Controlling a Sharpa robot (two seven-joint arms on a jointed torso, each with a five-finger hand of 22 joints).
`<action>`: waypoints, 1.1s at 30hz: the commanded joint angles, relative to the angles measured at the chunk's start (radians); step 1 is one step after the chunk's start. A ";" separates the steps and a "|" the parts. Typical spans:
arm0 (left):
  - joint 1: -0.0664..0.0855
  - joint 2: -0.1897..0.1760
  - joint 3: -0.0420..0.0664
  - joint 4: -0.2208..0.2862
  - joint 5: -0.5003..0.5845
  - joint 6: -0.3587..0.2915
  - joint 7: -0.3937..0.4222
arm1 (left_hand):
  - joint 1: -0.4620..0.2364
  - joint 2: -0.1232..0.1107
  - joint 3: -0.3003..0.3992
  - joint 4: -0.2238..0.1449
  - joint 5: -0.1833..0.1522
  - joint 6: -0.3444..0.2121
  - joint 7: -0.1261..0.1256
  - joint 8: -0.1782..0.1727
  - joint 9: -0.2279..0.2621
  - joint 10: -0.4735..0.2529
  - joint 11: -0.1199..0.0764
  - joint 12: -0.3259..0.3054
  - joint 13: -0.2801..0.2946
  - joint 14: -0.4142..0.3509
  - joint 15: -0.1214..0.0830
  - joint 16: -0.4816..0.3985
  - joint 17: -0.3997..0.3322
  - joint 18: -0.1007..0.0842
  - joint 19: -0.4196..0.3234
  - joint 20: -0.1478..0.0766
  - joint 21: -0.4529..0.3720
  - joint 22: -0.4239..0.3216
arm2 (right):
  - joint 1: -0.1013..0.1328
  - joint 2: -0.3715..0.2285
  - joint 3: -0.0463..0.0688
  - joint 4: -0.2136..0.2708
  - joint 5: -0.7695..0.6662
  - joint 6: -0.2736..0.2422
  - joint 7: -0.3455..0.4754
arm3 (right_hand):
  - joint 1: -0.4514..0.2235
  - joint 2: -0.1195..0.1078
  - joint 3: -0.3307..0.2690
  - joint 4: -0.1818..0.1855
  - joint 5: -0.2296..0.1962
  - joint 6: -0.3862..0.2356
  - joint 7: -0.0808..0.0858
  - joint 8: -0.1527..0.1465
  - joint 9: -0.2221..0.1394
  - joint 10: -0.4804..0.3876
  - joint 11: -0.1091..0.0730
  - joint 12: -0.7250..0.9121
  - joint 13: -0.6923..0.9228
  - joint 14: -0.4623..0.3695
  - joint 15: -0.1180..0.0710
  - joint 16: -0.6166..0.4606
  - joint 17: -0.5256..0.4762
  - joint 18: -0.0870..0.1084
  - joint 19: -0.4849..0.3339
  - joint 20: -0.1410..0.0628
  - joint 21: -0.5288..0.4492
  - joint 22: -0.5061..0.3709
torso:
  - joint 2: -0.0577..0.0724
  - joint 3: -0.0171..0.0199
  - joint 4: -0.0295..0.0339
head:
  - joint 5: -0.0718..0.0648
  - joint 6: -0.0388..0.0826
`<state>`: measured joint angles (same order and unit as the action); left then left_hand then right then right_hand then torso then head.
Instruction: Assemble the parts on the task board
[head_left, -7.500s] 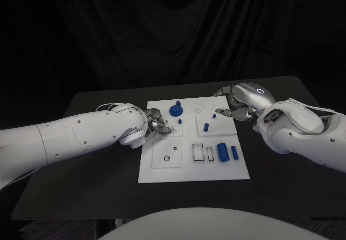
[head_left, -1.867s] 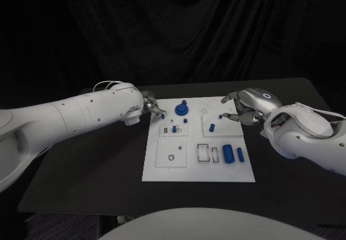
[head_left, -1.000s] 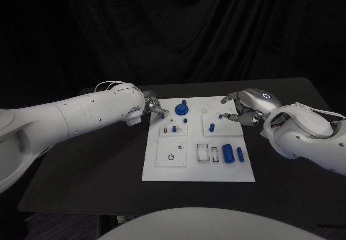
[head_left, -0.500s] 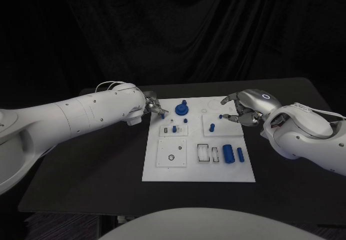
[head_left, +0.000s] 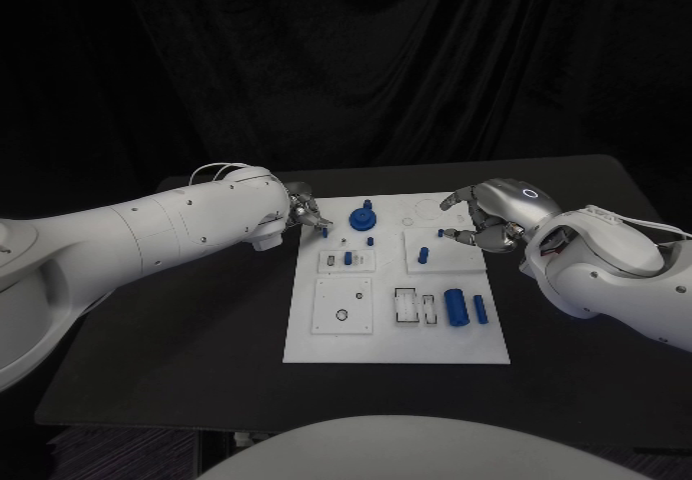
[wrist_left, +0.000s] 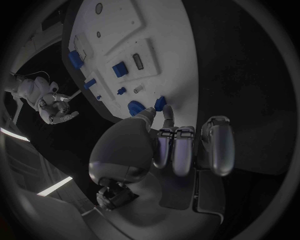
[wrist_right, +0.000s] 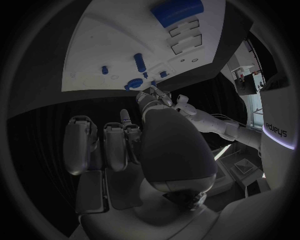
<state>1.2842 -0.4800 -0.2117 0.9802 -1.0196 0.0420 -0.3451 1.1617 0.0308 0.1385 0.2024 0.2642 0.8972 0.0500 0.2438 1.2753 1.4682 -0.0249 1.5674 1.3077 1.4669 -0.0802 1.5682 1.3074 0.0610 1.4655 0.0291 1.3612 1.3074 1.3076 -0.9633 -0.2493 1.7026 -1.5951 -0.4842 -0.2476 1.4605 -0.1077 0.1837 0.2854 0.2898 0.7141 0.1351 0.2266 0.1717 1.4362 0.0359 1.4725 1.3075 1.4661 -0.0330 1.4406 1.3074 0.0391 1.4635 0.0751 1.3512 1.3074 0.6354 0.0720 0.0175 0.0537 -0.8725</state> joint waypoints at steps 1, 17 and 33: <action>-0.003 0.003 0.001 0.001 0.002 0.010 0.010 | 0.010 0.003 0.001 -0.004 0.006 0.007 0.001 -0.005 -0.001 0.103 0.003 0.003 0.263 0.104 0.005 0.003 0.263 -0.006 0.007 0.007 -0.006 0.172 | -0.002 0.001 0.001 0.002 0.003 0.007 -0.016 | -0.006 0.006 0.004 0.000 0.005 0.009 0.001 0.004 -0.002 -0.010 0.003 -0.006 0.086 0.055 -0.002 -0.005 0.027 0.015 0.015 -0.003 -0.005 0.190 | 0.000 0.0004 0.0007 | 0.000 0.000; -0.005 0.001 0.001 0.003 0.002 0.024 0.005 | 0.006 0.001 0.003 -0.005 0.003 0.009 0.002 -0.009 -0.003 0.103 0.004 0.003 0.263 0.104 0.005 0.003 0.263 -0.006 0.007 0.007 -0.006 0.172 | -0.002 0.005 0.001 -0.002 0.006 0.011 -0.017 | -0.006 0.007 0.004 -0.001 0.005 0.010 0.001 0.004 -0.002 -0.010 0.003 -0.006 0.085 0.055 -0.002 -0.004 0.028 0.015 0.015 -0.003 -0.005 0.190 | -0.001 0.0000 0.0008 | 0.001 0.000; -0.007 -0.001 0.001 0.009 0.002 0.036 -0.015 | 0.000 0.001 0.003 -0.003 -0.001 0.016 0.001 -0.009 -0.003 0.103 0.003 0.003 0.263 0.104 0.005 0.003 0.263 -0.006 0.009 0.007 -0.004 0.174 | -0.002 0.008 0.001 -0.004 0.007 0.016 -0.019 | -0.004 0.007 0.005 -0.002 0.007 0.011 0.001 0.004 -0.003 -0.011 0.004 -0.008 0.084 0.055 -0.001 -0.005 0.026 0.016 0.014 -0.003 -0.008 0.189 | -0.001 0.0003 0.0011 | 0.000 0.000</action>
<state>1.2800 -0.4816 -0.2117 0.9862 -1.0197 0.0623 -0.3555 1.1657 0.0349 0.1412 0.1998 0.2659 0.9079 0.0537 0.2399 1.2731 1.4682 -0.0249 1.5674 1.3077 1.4669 -0.0802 1.5682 1.3074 0.0610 1.4655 0.0291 1.3612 1.3074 1.3075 -0.9559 -0.2493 1.6983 -1.5866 -0.4754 -0.2498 1.4605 -0.1077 0.1837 0.2854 0.2898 0.7178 0.1389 0.2266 0.1695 1.4327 0.0395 1.4685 1.3073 1.4661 -0.0330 1.4406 1.3073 0.0391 1.4634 0.0751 1.3464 1.3073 0.6342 0.0723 0.0191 0.0525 -0.8725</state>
